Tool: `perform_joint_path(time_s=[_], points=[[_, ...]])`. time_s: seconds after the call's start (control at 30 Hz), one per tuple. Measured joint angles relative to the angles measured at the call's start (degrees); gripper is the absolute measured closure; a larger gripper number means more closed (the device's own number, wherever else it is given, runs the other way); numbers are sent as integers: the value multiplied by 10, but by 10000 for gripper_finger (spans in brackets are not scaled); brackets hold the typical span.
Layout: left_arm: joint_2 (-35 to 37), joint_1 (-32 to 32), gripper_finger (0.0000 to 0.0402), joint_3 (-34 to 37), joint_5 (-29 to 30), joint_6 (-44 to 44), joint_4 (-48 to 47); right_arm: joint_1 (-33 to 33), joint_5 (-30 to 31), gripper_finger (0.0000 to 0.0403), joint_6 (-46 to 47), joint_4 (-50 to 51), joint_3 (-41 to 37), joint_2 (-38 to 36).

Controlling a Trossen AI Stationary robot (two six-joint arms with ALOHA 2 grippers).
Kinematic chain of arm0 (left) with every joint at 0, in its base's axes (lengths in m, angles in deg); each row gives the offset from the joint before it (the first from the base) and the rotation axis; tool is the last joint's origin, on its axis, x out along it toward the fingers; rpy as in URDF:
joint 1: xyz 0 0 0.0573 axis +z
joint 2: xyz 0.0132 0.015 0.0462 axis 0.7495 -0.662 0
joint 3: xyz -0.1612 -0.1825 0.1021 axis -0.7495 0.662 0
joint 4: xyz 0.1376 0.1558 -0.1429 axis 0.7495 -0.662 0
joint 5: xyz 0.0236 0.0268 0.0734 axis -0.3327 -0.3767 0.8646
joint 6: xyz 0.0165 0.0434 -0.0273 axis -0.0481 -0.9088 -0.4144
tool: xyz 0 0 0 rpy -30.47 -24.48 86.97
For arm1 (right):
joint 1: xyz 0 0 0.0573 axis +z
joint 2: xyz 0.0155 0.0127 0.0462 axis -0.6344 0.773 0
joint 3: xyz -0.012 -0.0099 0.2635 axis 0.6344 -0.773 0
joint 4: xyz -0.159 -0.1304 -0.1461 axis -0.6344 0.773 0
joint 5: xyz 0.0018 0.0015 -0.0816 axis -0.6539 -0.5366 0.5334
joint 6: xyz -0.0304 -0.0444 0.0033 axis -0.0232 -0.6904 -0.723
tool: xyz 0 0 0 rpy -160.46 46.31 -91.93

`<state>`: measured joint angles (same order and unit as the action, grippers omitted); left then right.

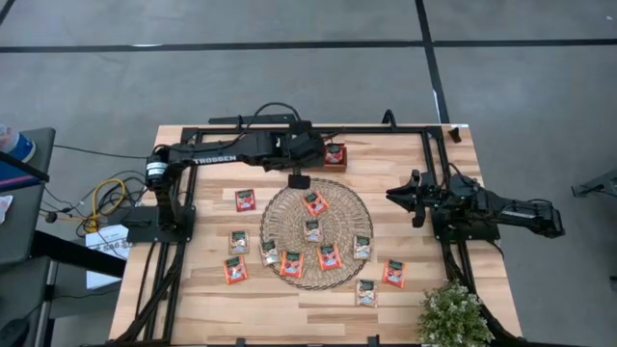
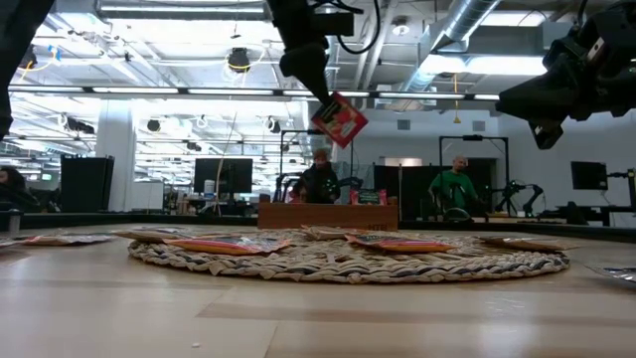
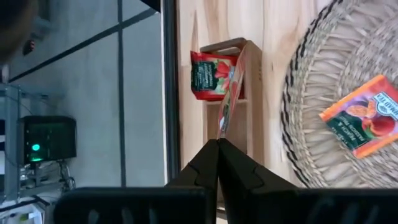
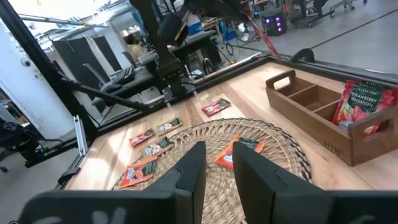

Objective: Pick & Place Tea
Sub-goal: Put the red tea bag into the right section of the wooden organizer

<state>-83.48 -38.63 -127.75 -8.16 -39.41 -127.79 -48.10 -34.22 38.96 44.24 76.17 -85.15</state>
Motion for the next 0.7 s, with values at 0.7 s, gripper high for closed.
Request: perform_joint_path(time_s=[0.7], points=[[0, 0, 401, 0, -7, 10, -1, 0, 166, 332, 130, -147, 0, 22]])
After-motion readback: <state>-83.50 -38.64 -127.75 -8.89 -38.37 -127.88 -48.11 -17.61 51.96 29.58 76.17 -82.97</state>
